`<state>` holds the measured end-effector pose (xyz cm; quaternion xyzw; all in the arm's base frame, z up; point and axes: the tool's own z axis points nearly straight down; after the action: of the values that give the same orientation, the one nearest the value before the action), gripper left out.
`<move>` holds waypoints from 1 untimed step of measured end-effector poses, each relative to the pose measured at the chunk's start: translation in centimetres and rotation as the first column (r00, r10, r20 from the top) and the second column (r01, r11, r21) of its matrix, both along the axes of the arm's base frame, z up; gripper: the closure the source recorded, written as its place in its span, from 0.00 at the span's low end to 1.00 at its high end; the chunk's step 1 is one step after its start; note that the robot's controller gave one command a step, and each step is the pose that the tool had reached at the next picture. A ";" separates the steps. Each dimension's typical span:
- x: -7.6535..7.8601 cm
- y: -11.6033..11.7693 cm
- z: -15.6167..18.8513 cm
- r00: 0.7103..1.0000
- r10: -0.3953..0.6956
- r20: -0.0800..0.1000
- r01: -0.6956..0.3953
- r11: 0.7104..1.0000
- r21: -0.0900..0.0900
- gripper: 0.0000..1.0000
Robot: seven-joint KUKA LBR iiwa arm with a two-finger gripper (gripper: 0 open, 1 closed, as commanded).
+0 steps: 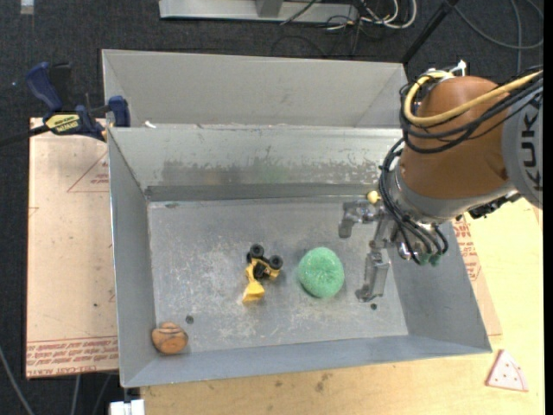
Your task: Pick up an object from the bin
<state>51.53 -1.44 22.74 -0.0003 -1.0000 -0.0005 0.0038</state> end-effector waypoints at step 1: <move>0.1 0.0 0.4 1.000 0.000 0.008 0.000 1.000 0.000 0.00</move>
Offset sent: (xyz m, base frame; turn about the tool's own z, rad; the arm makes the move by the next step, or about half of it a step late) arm 0.0251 0.0039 -0.1002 -0.0145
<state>51.67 -1.44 23.17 -0.0002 -1.0000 -0.0004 -0.0003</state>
